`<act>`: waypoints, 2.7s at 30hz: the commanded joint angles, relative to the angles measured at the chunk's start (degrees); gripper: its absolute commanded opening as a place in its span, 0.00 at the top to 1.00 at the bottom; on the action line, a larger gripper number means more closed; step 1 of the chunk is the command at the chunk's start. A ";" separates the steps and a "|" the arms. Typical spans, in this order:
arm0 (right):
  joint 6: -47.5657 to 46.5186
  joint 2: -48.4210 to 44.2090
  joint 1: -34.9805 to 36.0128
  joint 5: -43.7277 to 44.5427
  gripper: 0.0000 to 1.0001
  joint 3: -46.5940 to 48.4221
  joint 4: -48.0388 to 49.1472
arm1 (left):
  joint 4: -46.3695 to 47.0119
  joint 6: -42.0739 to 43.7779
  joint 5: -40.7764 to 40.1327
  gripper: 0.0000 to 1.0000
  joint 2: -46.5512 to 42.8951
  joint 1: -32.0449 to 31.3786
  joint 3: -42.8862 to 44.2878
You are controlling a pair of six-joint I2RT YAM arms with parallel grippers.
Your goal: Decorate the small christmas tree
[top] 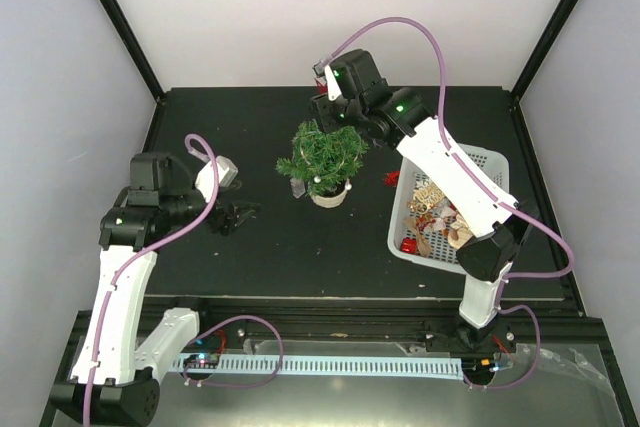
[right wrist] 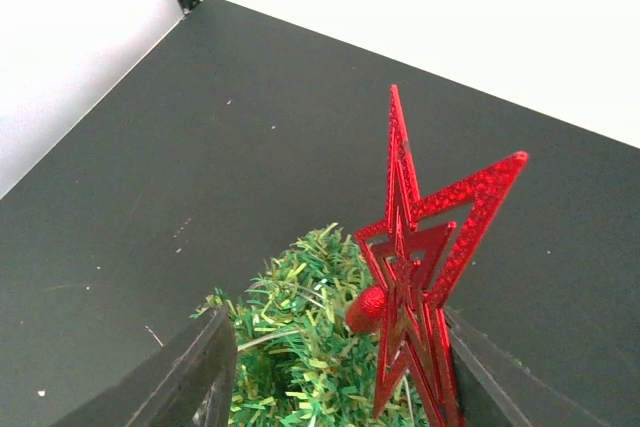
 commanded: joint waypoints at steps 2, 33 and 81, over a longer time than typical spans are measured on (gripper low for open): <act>0.73 -0.50 0.50 4.63 0.44 1.00 -1.48 | 0.92 -0.42 0.11 0.18 -0.65 -0.20 -0.21; 12.23 -14.86 -1.12 15.92 0.09 -22.61 3.98 | -0.49 -0.43 -3.45 0.17 -2.37 -0.16 0.61; 28.79 11.06 -17.23 10.70 0.27 -26.02 -5.22 | 1.18 -2.18 -2.59 0.17 -1.07 -0.11 1.21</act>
